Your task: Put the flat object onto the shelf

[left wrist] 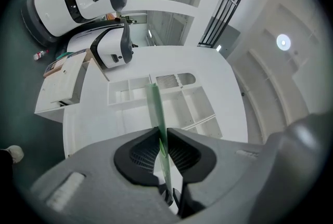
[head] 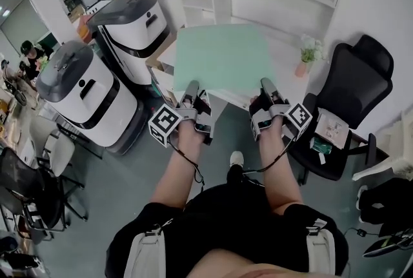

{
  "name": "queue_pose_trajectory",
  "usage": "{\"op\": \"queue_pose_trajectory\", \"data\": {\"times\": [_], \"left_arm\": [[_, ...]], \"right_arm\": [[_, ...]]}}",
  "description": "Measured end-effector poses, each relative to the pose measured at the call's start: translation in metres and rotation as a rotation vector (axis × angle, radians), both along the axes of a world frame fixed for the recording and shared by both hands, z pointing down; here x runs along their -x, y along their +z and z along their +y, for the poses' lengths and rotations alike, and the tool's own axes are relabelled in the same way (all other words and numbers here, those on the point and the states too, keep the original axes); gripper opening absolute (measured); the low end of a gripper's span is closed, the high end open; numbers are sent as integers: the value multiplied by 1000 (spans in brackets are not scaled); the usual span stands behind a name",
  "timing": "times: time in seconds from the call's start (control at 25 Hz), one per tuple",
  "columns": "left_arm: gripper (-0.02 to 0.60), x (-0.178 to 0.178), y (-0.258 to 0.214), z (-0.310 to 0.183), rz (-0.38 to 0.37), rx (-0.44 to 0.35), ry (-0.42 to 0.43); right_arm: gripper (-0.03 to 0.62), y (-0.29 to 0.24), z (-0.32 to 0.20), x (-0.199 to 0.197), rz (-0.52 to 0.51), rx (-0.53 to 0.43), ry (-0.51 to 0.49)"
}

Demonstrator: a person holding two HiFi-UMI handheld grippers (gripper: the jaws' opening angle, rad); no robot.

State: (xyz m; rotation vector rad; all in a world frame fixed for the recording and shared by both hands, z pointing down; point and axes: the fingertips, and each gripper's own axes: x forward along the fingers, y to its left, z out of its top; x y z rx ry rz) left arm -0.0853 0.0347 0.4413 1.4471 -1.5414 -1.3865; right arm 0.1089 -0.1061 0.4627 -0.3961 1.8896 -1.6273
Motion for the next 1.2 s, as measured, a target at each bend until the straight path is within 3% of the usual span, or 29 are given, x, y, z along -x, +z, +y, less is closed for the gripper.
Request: {"op": "queue_pose_trajectory", "data": {"times": [0.4,0.56,0.96,1.2], "left_arm": [[41,82,-18,-156,6,6,17],[41,109,-40,-208,-4,-26,10],[41,165,-97,-265,24,-165,71],[41,229,-117,-298,17,-189,182]], "right_arm": [[46,-20,-156,81,2,0,10],[46,-39,-207,107,-1,-14,5],[46,-108,-253,160,-24,-131,37],[46,-128,-264,209,-47,-157,144]]}}
